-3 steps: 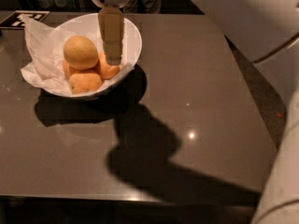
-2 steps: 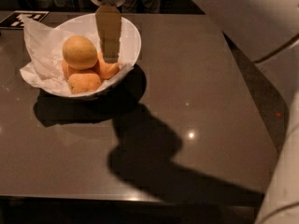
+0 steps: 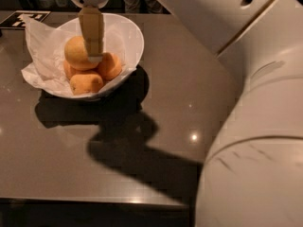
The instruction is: Pick orange from white bowl
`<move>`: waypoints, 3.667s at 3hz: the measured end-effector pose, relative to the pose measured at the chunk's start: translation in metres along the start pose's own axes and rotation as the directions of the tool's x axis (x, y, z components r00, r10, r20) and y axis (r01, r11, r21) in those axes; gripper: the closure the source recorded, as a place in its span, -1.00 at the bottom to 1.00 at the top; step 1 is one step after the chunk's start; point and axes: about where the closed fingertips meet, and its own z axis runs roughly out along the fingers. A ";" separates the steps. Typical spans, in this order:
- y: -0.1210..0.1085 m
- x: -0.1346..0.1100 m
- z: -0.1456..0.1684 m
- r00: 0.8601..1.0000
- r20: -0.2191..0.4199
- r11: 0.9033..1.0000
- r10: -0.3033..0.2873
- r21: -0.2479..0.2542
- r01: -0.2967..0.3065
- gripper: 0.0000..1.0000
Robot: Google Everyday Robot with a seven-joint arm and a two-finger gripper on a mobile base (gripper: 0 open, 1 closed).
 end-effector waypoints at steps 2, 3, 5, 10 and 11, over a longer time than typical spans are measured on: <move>0.002 -0.028 0.037 1.000 0.011 0.997 -0.026 -0.078 0.027 -0.76; 0.003 -0.029 0.049 1.000 0.012 0.995 -0.016 -0.101 0.017 -0.52; -0.005 -0.019 0.063 1.000 -0.004 0.992 0.010 -0.127 -0.011 -0.42; -0.006 -0.037 0.087 0.999 0.032 0.983 -0.043 -0.178 0.049 -0.56; -0.008 -0.036 0.088 0.998 0.033 0.984 -0.052 -0.169 0.057 -0.21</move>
Offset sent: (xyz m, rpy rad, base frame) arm -0.0082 0.0281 -0.0545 -0.0799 0.1744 0.0272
